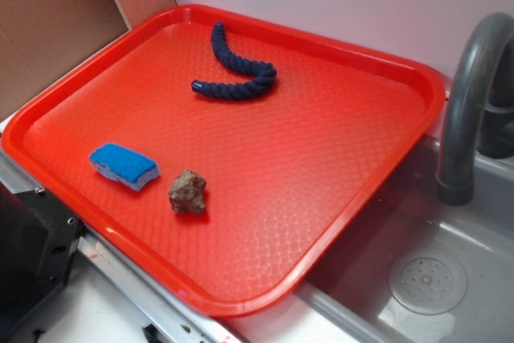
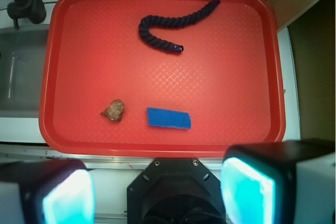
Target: Grab the blue rope.
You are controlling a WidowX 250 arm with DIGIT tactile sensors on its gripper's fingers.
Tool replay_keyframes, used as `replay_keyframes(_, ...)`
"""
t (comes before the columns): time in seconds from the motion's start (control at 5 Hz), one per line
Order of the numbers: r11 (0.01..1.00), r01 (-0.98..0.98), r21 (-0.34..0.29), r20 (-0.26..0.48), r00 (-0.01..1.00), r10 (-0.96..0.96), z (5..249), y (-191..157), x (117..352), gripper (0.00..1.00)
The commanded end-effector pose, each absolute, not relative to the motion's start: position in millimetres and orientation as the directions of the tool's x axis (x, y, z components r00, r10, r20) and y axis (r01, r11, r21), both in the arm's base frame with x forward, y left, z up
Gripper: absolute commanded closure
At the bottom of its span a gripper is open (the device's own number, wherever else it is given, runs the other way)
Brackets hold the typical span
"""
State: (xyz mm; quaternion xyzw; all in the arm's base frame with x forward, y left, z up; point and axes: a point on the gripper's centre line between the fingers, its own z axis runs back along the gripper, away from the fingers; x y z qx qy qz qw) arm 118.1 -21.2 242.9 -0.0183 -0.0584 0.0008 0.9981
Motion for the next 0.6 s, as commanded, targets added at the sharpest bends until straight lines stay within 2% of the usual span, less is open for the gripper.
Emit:
replay_keyframes(0.0, 0.999, 0.0, -0.037, 0.117, 0.993, 0.004, 243, -21, 118, 0.0)
replay_keyframes(0.2, 0.996, -0.081, -0.027, 0.185, 0.979, 0.084, 235, -38, 146, 0.0)
replay_keyframes(0.4, 0.985, -0.165, -0.044, 0.206, 0.964, 0.17, 224, -45, 166, 0.0)
